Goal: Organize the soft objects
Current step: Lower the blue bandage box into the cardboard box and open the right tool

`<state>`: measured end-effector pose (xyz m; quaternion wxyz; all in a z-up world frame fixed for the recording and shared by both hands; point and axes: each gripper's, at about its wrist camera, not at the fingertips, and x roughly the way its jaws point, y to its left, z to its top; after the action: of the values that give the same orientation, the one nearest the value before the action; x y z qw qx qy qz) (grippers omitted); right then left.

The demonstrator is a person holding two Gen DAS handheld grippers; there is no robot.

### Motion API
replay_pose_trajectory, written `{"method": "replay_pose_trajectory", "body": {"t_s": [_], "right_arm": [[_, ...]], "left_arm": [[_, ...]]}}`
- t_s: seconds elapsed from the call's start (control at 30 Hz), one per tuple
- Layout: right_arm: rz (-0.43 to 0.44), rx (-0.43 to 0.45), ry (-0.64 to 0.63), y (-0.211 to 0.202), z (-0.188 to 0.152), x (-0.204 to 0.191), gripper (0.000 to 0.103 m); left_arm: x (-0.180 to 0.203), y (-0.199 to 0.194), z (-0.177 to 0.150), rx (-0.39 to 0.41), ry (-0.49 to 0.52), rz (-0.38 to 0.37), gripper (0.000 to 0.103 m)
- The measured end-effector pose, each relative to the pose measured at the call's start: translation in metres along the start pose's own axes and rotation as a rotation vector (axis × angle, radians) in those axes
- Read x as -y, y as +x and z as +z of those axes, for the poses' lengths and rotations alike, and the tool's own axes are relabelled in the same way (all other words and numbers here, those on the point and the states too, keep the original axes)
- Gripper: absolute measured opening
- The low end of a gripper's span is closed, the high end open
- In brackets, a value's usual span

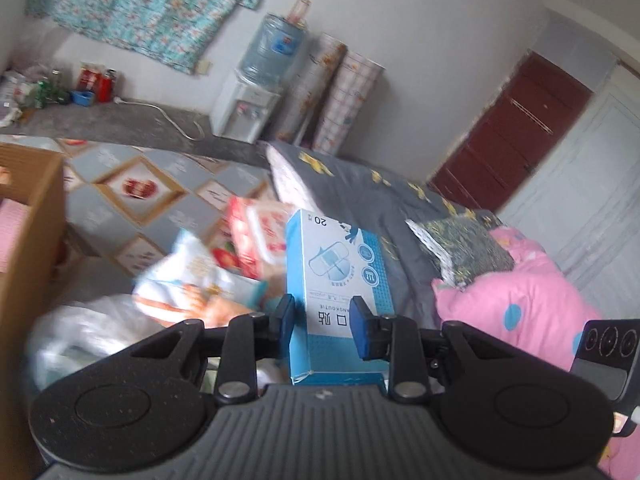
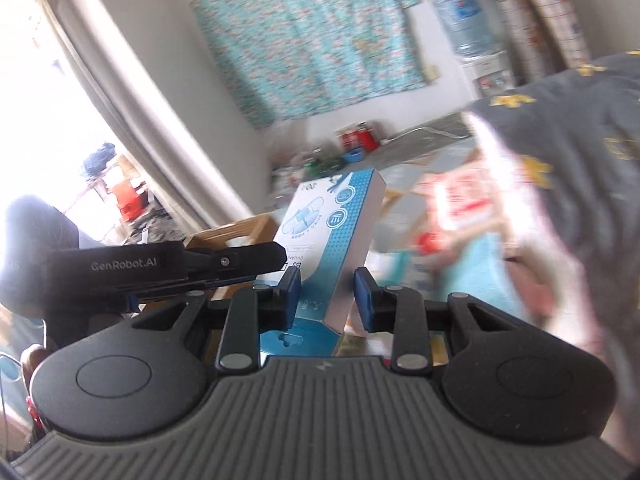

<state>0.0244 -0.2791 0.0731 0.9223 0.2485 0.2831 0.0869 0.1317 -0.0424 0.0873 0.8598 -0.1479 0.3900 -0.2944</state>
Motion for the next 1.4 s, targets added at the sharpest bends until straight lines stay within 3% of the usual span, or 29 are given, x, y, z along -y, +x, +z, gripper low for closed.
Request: {"method": "replay_pose_trajectory", "body": {"t_s": [0.13,0.3,0.53,0.63,0.87,1.1,1.23,1.4], "right_arm": [[0.080,-0.056,-0.013,0.039,0.007,-0.055,0.029],[0.160,-0.166,-0.017,0.117,0.005,-0.129,0.029],[0.179,-0.319,0.000,0.229,-0.005,-0.192,0.029],[0.167,-0.373,0.017,0.269,-0.004,-0.205,0.029],[0.111,-0.444,-0.026,0.348,0.009,-0.216,0.030],[0.035,-0.505,-0.054,0.423,0.005,-0.224,0.030],[-0.015,-0.548,-0.060,0.446,-0.006,-0.215,0.029],[0.014,-0.548,-0.071,0.455,-0.006,-0.215,0.029]], "left_arm": [[-0.048,-0.042,0.015,0.046,-0.044,0.095,0.029],[-0.119,-0.080,0.033,0.073,-0.114,0.239,0.029],[-0.226,-0.091,0.058,0.036,-0.241,0.343,0.029],[-0.261,-0.082,0.071,0.015,-0.281,0.361,0.029],[-0.315,-0.055,0.099,-0.024,-0.272,0.409,0.029],[-0.365,-0.023,0.112,-0.046,-0.359,0.440,0.029],[-0.393,0.002,0.109,-0.110,-0.420,0.454,0.025],[-0.406,0.011,0.105,-0.128,-0.434,0.474,0.025]]}}
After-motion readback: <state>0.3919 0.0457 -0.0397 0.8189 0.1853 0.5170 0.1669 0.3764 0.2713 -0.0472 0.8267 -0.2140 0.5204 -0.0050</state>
